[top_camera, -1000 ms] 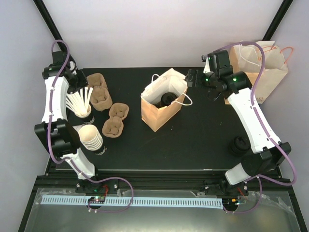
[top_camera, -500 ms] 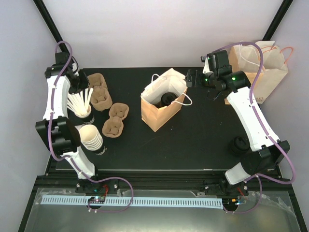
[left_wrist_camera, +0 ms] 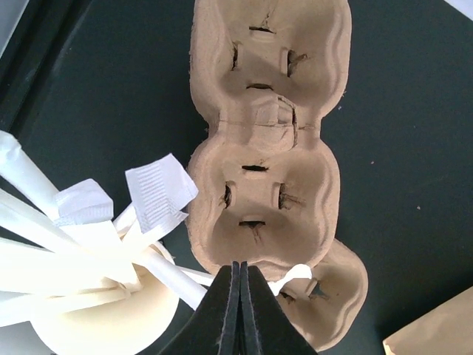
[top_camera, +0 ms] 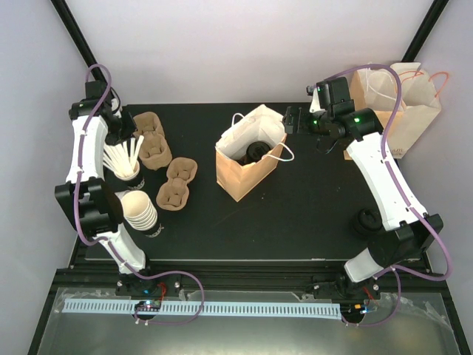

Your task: Pack the takeout coffee

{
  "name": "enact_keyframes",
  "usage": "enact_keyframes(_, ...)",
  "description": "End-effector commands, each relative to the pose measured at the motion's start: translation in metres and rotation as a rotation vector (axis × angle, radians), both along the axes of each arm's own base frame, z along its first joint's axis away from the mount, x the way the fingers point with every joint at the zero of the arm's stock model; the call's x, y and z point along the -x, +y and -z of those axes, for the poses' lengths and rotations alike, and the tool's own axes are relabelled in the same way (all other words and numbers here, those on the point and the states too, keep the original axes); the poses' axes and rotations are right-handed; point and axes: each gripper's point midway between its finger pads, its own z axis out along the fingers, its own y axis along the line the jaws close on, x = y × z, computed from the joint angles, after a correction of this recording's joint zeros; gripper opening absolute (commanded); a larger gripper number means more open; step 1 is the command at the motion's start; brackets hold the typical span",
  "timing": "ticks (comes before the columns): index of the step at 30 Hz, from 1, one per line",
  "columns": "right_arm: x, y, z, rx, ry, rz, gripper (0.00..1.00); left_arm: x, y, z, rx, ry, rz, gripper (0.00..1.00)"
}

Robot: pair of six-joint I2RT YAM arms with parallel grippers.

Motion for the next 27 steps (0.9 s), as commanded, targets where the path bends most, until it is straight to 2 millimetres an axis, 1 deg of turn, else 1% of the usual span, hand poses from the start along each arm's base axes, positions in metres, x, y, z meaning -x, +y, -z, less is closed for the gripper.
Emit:
enact_keyframes(1,-0.004,0.002,-0.006,-0.014,-0.013,-0.012,1.0,0.008,-0.004,-0.021,-0.01,-0.033,0.011,0.02)
enact_keyframes(5,-0.003,0.003,-0.005,-0.017,-0.01,-0.015,1.0,0.012,-0.009,-0.033,0.005,-0.061,0.02,0.02)
enact_keyframes(12,-0.002,0.005,-0.004,-0.024,-0.004,-0.023,1.0,0.026,-0.016,-0.051,0.019,-0.09,0.03,0.02)
enact_keyframes(17,-0.002,0.006,-0.003,-0.03,-0.002,-0.03,1.0,0.029,-0.02,-0.064,0.033,-0.123,0.034,0.02)
enact_keyframes(22,0.0,0.005,-0.004,-0.031,-0.003,-0.027,1.0,0.032,-0.027,-0.091,0.061,-0.18,0.039,0.02)
enact_keyframes(27,0.002,0.005,-0.005,-0.035,-0.004,-0.027,1.0,0.045,-0.034,-0.127,0.08,-0.26,0.032,0.02)
